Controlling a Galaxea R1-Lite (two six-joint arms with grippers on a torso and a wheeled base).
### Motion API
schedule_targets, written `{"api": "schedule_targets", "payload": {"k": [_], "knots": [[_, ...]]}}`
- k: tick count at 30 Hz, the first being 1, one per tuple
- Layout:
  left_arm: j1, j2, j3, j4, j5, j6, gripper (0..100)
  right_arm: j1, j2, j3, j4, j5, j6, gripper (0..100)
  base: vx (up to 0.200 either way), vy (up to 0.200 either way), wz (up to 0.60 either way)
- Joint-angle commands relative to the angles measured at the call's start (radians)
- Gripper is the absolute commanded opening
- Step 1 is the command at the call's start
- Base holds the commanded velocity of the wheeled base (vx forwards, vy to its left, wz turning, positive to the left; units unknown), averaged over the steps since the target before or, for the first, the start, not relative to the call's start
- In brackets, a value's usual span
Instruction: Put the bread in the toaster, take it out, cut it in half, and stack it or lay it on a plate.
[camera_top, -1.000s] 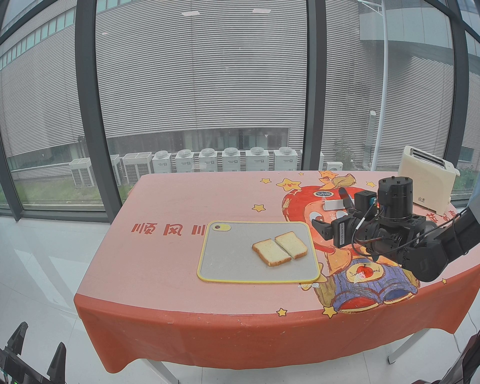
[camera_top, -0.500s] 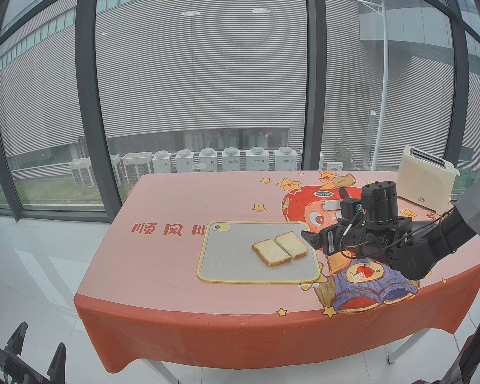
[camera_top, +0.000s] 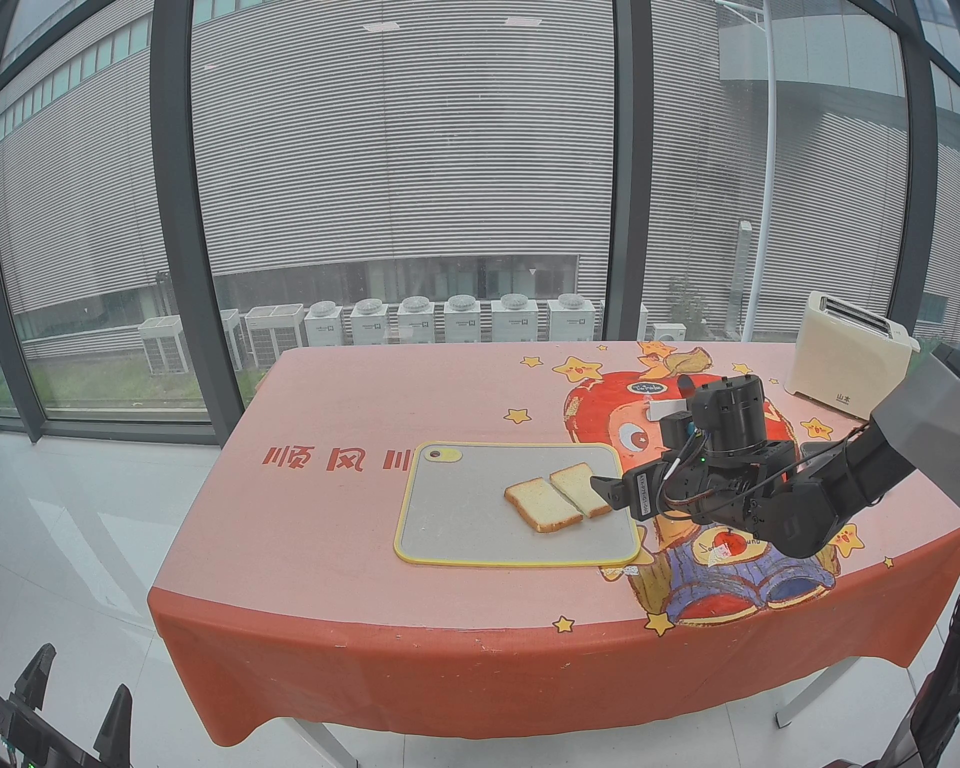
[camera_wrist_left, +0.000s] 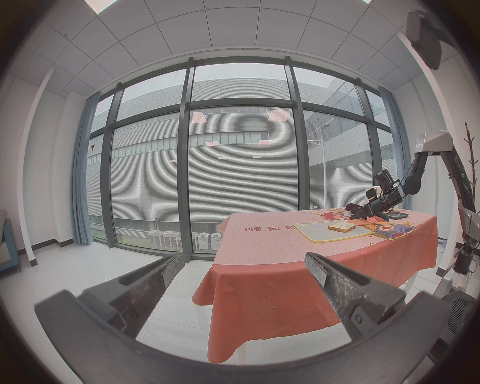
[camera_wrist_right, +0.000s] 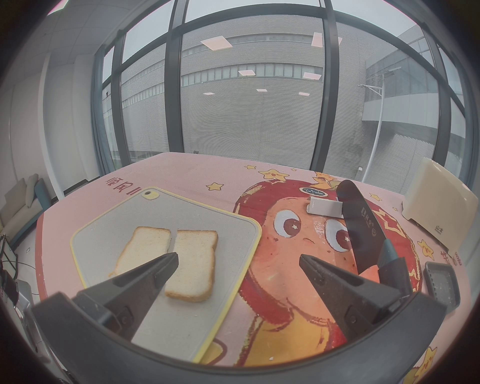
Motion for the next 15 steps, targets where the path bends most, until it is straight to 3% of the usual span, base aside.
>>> {"api": "schedule_targets", "payload": {"k": [1,15], "knots": [[0.000,0.002,0.018,0.000,0.000,0.000,100,-0.010,0.018,-0.004,0.001,-0.002,-0.001,100,0.000,0.000,0.00],[0.000,0.002,0.018,0.000,0.000,0.000,100,-0.030,0.037,-0.004,-0.001,-0.002,-0.001,100,0.000,0.000,0.00]]}}
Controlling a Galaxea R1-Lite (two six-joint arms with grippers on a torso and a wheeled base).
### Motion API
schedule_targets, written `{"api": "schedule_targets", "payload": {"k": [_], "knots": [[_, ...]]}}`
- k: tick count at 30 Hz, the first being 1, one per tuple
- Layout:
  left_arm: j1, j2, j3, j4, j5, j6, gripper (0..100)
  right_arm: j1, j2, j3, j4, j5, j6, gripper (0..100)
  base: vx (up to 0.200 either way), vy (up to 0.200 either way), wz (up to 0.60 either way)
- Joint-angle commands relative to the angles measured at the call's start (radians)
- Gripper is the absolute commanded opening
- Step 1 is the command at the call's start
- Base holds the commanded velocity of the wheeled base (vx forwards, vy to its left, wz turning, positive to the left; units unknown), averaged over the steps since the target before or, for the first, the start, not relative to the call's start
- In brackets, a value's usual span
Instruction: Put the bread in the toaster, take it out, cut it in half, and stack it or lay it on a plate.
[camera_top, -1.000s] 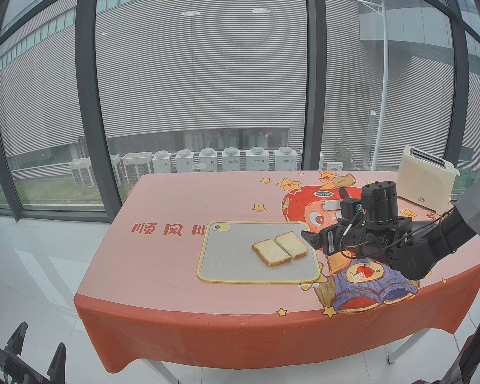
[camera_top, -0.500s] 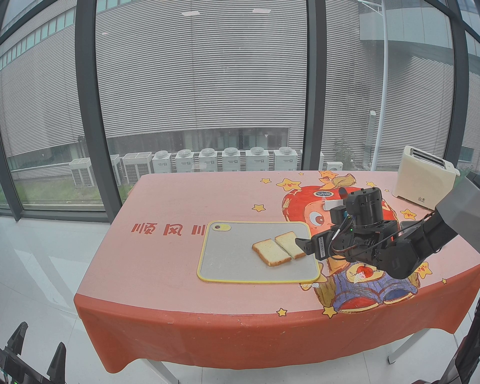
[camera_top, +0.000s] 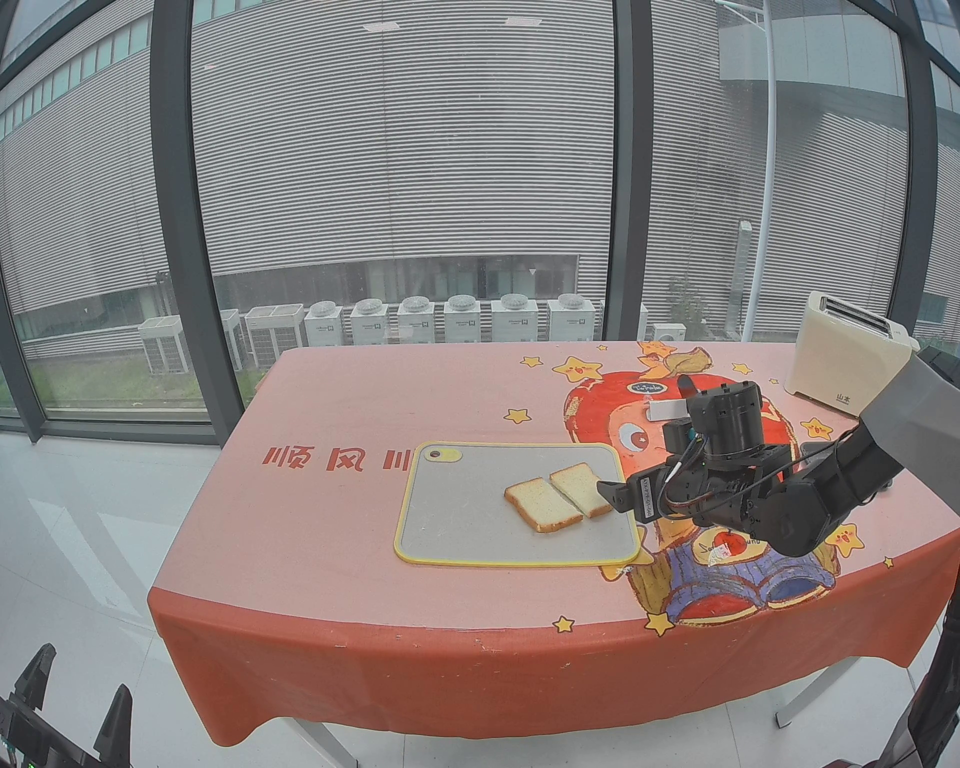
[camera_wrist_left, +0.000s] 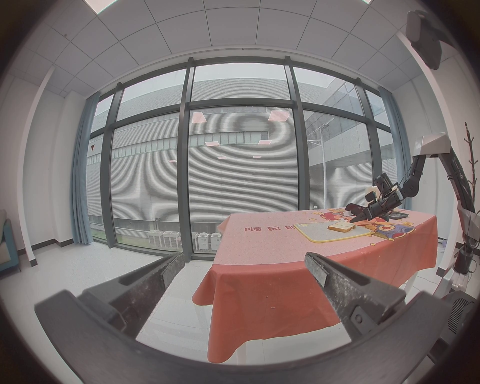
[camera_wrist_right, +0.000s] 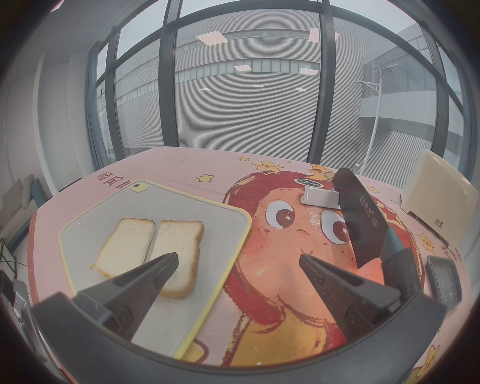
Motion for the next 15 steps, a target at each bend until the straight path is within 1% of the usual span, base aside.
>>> {"api": "schedule_targets", "payload": {"k": [1,15], "knots": [[0.000,0.002,0.018,0.000,0.000,0.000,100,-0.004,0.005,0.000,-0.001,0.000,0.000,100,0.000,0.000,0.00],[0.000,0.002,0.018,0.000,0.000,0.000,100,-0.007,0.028,0.001,-0.001,0.000,-0.002,100,0.000,0.000,0.00]]}}
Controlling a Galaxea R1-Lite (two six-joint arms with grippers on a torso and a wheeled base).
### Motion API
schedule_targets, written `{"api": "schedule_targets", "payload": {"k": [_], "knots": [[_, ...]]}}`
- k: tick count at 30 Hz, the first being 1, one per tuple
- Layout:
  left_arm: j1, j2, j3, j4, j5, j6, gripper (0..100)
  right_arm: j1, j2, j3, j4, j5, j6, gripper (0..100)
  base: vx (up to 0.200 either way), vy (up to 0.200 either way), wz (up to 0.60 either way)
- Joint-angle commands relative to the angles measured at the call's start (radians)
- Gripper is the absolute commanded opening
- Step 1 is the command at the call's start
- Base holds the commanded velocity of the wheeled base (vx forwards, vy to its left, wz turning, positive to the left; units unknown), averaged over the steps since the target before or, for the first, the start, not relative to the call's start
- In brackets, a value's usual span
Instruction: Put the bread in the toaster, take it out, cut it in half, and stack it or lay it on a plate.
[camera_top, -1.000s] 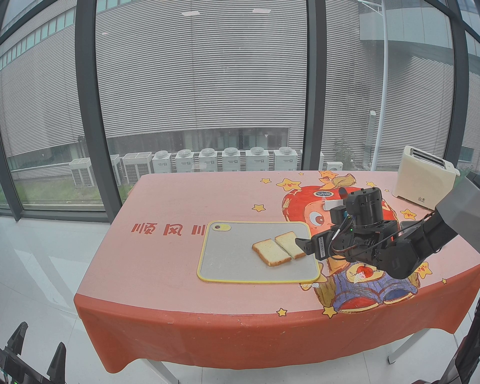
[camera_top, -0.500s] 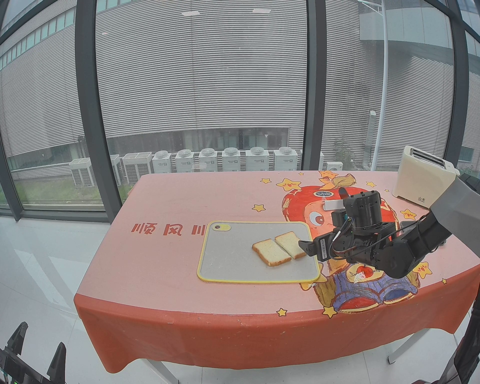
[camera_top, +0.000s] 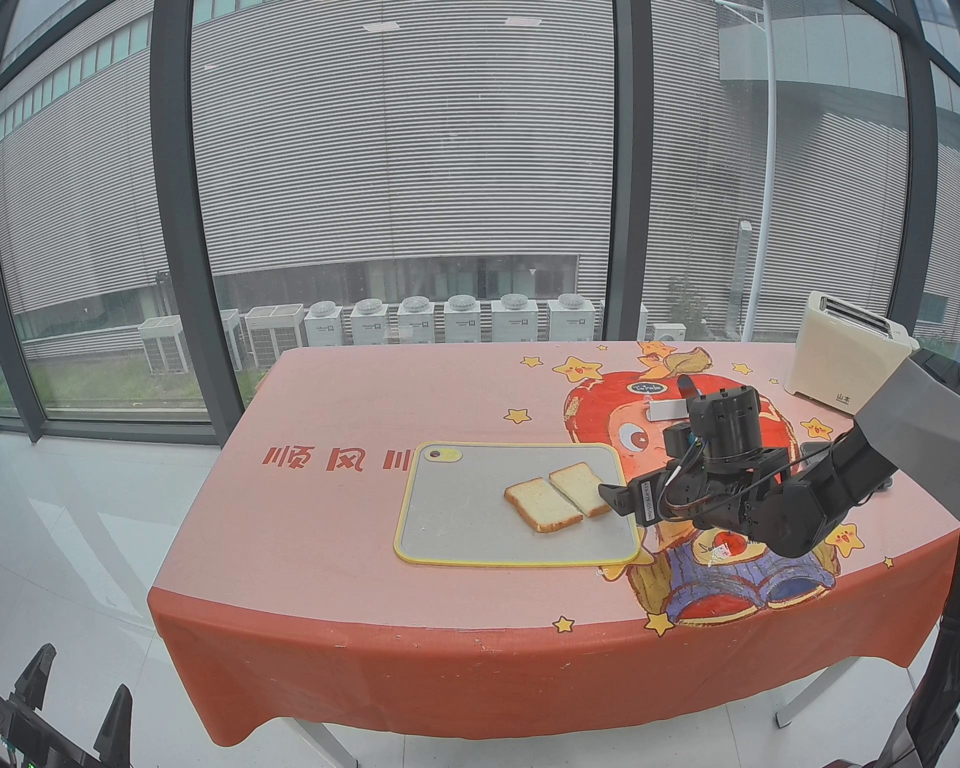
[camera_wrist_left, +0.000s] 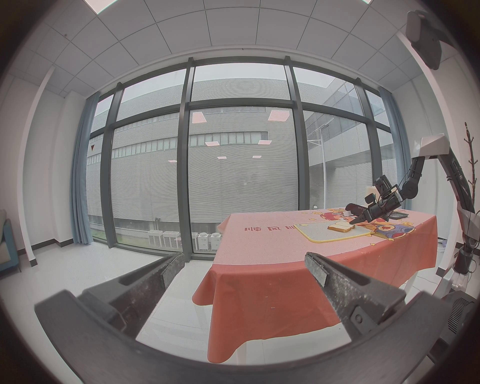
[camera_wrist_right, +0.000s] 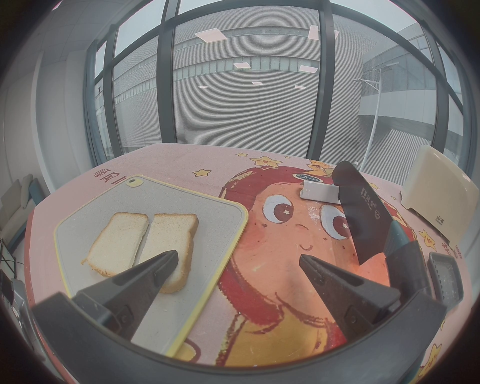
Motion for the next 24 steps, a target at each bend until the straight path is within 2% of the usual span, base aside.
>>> {"api": "schedule_targets", "payload": {"k": [1,9,10,24], "knots": [[0.000,0.002,0.018,0.000,0.000,0.000,100,0.000,0.008,0.002,0.000,0.000,0.001,100,0.000,0.000,0.00],[0.000,0.002,0.018,0.000,0.000,0.000,100,0.003,0.013,-0.002,0.000,-0.001,-0.002,100,0.000,0.000,0.00],[0.000,0.002,0.018,0.000,0.000,0.000,100,0.003,0.011,0.000,0.000,-0.001,-0.002,0,0.000,0.000,0.00],[0.000,0.002,0.018,0.000,0.000,0.000,100,0.022,0.005,0.002,0.000,-0.006,0.006,0,0.000,0.000,0.00]]}}
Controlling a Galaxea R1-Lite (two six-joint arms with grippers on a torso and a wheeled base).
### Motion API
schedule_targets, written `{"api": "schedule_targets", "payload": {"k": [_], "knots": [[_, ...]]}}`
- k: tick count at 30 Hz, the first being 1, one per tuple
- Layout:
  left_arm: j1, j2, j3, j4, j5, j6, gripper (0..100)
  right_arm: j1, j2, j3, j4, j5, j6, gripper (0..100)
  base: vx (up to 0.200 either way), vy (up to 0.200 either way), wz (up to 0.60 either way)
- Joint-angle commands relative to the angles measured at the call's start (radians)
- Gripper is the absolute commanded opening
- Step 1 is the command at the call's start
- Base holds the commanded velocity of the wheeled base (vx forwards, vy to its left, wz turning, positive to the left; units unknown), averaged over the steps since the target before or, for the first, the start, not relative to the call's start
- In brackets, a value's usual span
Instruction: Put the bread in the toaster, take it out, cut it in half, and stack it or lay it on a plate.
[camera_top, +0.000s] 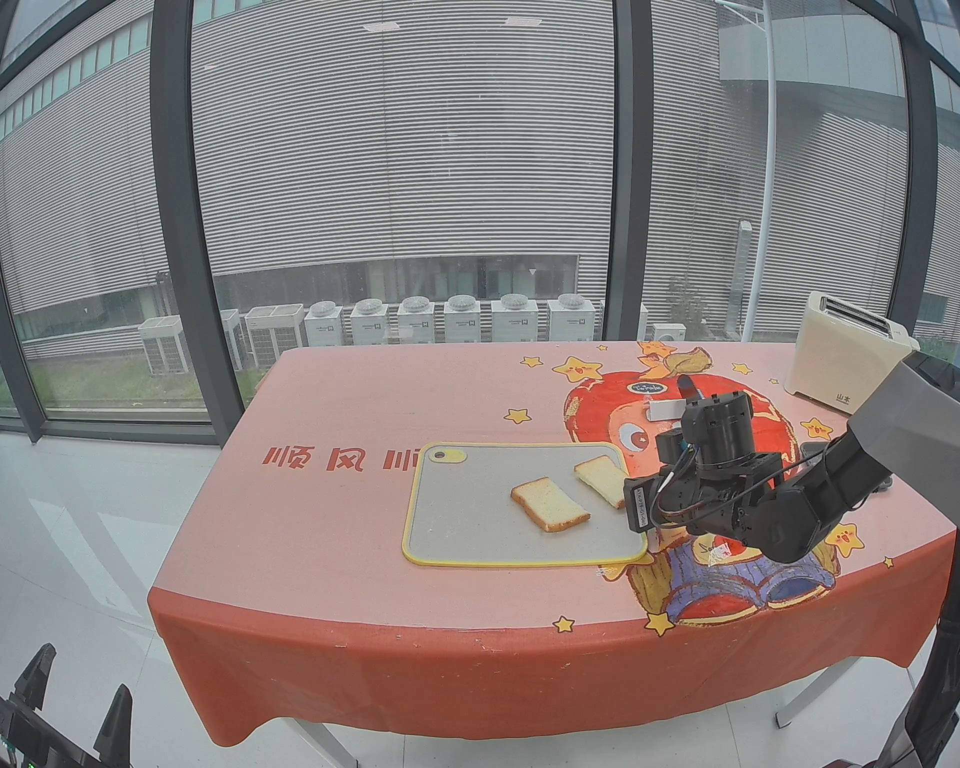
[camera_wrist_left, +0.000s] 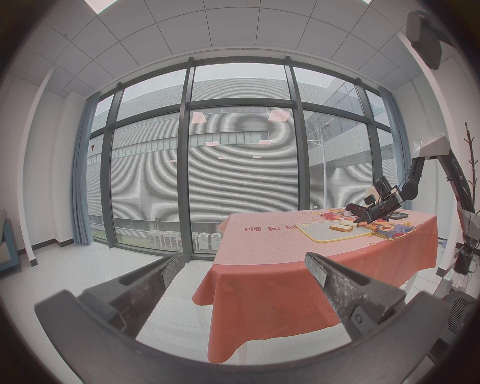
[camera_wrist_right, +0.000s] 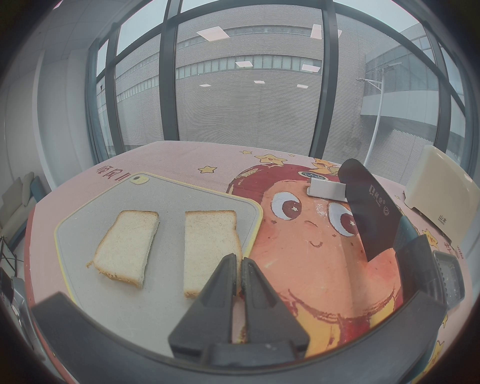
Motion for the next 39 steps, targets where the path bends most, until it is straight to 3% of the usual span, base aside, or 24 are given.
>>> {"api": "schedule_targets", "payload": {"k": [1,39], "knots": [[0.000,0.002,0.018,0.000,0.000,0.000,100,0.006,-0.003,0.003,-0.001,0.002,0.001,0,0.000,0.000,0.00],[0.000,0.002,0.018,0.000,0.000,0.000,100,0.032,-0.122,0.027,-0.006,-0.003,0.004,0,0.000,0.000,0.00]]}}
